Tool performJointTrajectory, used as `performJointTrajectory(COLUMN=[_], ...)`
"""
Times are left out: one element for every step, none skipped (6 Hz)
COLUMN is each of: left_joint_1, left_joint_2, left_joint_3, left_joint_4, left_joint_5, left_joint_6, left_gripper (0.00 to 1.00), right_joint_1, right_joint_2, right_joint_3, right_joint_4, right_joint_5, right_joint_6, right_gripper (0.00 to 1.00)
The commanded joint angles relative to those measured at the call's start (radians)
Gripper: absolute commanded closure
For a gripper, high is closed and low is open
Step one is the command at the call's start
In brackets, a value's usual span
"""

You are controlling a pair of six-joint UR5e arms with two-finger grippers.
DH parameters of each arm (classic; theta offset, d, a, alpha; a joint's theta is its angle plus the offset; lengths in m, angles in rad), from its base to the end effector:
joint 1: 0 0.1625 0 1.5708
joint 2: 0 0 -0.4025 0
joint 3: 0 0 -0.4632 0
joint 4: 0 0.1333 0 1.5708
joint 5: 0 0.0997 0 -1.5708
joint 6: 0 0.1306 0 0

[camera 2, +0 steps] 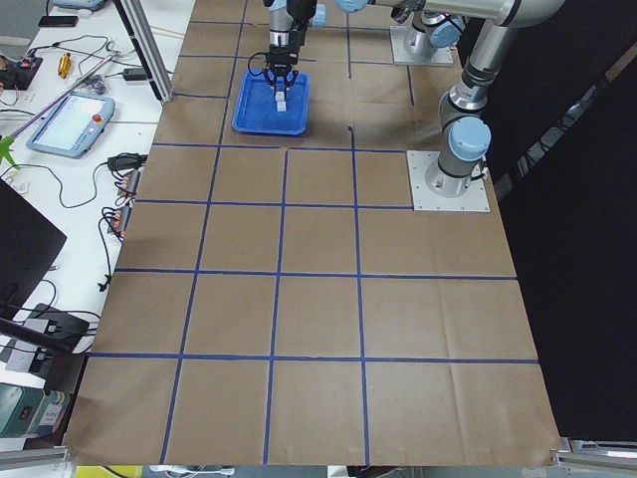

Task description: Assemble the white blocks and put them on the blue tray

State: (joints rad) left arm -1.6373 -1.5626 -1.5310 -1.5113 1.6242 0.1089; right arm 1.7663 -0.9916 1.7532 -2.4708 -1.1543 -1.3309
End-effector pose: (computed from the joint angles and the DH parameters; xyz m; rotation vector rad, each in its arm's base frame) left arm -0.1641 -0.5628 0.4682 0.2655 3.0702 -0.1640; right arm 0.3129 -0.6218 0.0752 -1.9819 2.0120 -0.4859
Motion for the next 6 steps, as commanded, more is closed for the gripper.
performJointTrajectory(left_joint_1=[-0.001,0.001,0.001,0.001,0.001,0.001], left_joint_2=[0.001,0.001,0.003,0.003,0.003,0.003], left_joint_3=[0.0,0.003,0.003,0.003,0.003,0.003], left_joint_4=[-0.003,-0.003,-0.004,-0.006,-0.004,-0.004], left_joint_5=[-0.004,-0.006,-0.007,-0.009,-0.009,-0.009], left_joint_6=[0.0,0.0,0.0,0.0,0.0,0.0], left_gripper=[0.01,0.01,0.01,0.01,0.01,0.01], right_joint_1=[0.008,0.009,0.009,0.009,0.009,0.01], right_joint_2=[0.001,0.001,0.001,0.002,0.002,0.014], right_joint_3=[0.0,0.0,0.0,0.0,0.002,0.0], right_joint_4=[0.0,0.0,0.001,0.001,0.001,-0.002], right_joint_5=[-0.001,-0.001,-0.001,0.001,0.001,0.001], right_joint_6=[0.019,0.019,0.019,0.018,0.016,0.015], right_gripper=[0.74,0.74,0.74,0.74,0.74,0.74])
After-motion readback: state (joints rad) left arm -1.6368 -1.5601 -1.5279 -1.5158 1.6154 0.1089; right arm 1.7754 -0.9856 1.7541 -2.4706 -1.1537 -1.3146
